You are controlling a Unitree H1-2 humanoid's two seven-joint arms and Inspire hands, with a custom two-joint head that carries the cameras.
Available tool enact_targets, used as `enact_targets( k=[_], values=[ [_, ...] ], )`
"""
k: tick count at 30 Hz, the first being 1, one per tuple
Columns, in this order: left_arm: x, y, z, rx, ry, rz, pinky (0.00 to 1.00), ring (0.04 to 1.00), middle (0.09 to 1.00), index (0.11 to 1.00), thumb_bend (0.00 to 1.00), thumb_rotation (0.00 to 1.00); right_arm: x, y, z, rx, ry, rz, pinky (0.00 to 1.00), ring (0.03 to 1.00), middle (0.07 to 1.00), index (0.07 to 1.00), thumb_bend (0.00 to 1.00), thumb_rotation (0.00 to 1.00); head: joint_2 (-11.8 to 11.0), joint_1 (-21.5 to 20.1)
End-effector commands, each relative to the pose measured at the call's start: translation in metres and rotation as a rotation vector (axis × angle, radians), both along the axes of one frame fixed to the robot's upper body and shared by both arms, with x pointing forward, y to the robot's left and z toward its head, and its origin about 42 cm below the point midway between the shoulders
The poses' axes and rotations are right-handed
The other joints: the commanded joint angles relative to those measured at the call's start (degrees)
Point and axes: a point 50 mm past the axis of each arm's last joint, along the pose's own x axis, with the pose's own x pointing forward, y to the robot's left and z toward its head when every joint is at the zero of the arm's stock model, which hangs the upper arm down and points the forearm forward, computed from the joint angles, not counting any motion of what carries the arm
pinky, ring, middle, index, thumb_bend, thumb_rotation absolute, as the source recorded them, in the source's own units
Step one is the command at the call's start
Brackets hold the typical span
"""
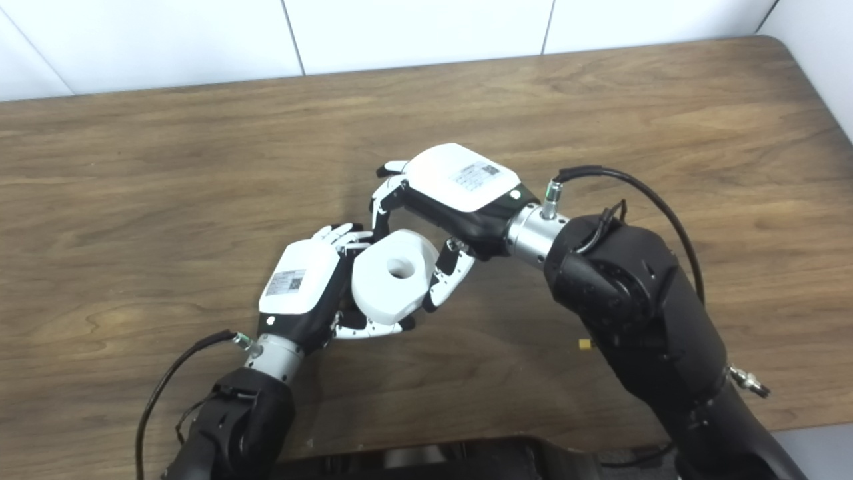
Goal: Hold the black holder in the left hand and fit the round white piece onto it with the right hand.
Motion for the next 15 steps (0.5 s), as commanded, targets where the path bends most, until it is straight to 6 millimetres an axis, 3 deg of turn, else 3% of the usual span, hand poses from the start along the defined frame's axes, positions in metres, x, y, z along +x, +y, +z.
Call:
enact_targets(
  k=[1, 15],
  values=[
    [-0.0012, -0.007, -0.0013, 0.019, 0.023, -0.025, 0.93, 0.895, 0.805, 0.487, 0.52, 0.05, -0.0015, 0.0069, 0.0111, -0.001, -0.053, 0.043, 0.87, 0.914, 0.772, 0.483, 0.52, 0.14, 0.1, -0.1],
    [-0.0003, -0.0102, 0.0012, 0.02, 0.025, -0.023, 0.94, 0.893, 0.805, 0.487, 0.52, 0.05, -0.0015, 0.0102, 0.0091, -0.033, -0.024, 0.063, 0.87, 0.911, 0.771, 0.485, 0.53, 0.15, 0.3, 0.3]
  ],
)
